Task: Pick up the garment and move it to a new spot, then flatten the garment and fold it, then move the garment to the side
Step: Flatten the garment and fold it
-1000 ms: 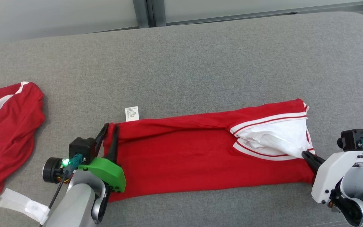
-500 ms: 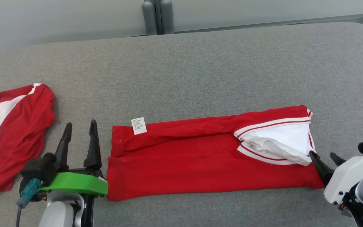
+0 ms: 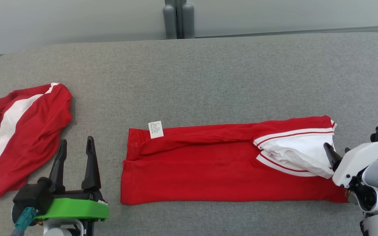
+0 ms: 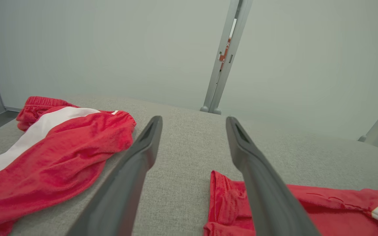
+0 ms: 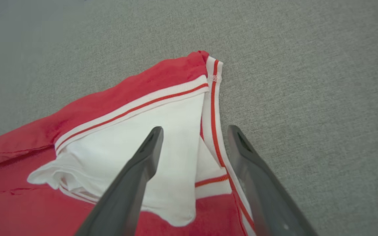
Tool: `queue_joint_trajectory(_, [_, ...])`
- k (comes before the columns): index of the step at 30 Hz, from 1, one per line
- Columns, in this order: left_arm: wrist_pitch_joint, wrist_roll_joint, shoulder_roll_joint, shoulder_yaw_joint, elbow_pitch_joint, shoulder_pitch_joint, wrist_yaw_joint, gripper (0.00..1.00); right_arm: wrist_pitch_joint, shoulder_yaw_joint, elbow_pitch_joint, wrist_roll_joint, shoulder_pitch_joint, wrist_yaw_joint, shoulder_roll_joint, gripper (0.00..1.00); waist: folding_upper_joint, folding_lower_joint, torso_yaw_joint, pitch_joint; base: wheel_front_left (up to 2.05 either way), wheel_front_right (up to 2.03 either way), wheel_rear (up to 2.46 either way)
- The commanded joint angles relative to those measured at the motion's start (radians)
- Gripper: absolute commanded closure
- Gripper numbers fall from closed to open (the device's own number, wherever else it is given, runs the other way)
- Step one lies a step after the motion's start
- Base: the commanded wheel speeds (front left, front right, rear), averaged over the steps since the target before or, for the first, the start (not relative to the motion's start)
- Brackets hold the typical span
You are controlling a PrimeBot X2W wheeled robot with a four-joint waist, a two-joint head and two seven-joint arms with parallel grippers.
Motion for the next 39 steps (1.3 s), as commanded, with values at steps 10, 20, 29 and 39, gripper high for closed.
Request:
queue_joint_trajectory(10, [0.000,0.011,0.002,-0.007,0.033,0.002,-0.003,0.00,0.039,-0.037,0.267,-0.076,-0.109,-0.001,0.003,0.00,0.0000,0.0001,0.045,0.024,0.00,0.00,0.00])
queue_joint_trajectory(20, [0.000,0.017,0.001,0.002,0.033,0.009,-0.003,0.00,0.007,-0.027,0.350,-0.111,-0.166,-0.001,-0.028,1.00,0.0000,0.0001,0.043,0.026,0.00,0.00,0.00])
queue_joint_trajectory(29, [0.000,0.020,0.002,0.000,0.031,-0.001,-0.003,0.00,-0.036,-0.165,0.315,-0.223,-0.214,-0.001,-0.178,1.00,0.0000,0.0001,0.013,0.026,0.00,0.00,0.00])
queue_joint_trajectory(39, [0.000,0.016,0.002,-0.010,0.040,-0.012,-0.003,0.00,0.014,-0.152,0.201,-0.282,-0.193,-0.001,-0.208,1.00,0.0000,0.0001,-0.008,0.024,0.00,0.00,0.00])
